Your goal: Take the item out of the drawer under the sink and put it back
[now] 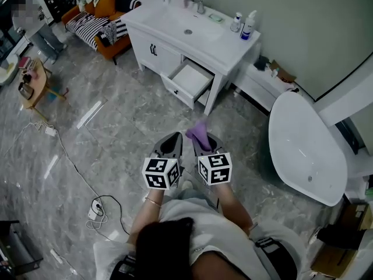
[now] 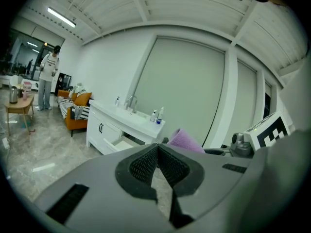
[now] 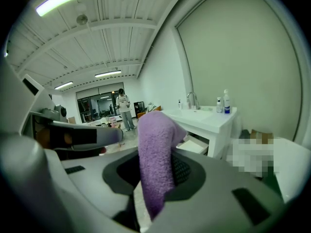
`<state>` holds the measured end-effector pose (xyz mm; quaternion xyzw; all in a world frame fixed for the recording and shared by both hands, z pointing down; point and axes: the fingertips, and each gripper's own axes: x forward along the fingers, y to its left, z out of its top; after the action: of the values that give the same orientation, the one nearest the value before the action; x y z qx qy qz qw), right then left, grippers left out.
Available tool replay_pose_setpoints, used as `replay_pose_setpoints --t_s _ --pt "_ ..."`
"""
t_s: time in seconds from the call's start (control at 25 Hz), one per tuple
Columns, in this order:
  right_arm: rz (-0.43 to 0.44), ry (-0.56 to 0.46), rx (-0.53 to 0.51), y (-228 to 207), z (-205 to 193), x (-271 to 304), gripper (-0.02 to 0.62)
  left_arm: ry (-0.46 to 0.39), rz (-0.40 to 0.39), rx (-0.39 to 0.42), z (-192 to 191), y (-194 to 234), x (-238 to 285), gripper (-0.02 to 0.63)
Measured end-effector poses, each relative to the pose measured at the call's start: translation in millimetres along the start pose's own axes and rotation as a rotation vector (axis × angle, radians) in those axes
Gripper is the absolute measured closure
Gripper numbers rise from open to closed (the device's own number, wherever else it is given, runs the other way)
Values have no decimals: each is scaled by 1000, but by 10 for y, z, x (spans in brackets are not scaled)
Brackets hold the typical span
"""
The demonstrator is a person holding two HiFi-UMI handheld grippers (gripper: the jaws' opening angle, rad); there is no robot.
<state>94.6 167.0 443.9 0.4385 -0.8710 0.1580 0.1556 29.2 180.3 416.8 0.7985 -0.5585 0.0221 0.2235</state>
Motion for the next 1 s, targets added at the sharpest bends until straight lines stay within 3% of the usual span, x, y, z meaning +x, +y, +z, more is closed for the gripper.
replay_pose_setpoints --t_s 0.28,1.0 --pt "23 -9 -13 -113 102 109 489 -20 26 -11 84 39 163 601" --pt "-10 12 -8 -298 36 183 489 -6 20 -47 -22 91 356 601"
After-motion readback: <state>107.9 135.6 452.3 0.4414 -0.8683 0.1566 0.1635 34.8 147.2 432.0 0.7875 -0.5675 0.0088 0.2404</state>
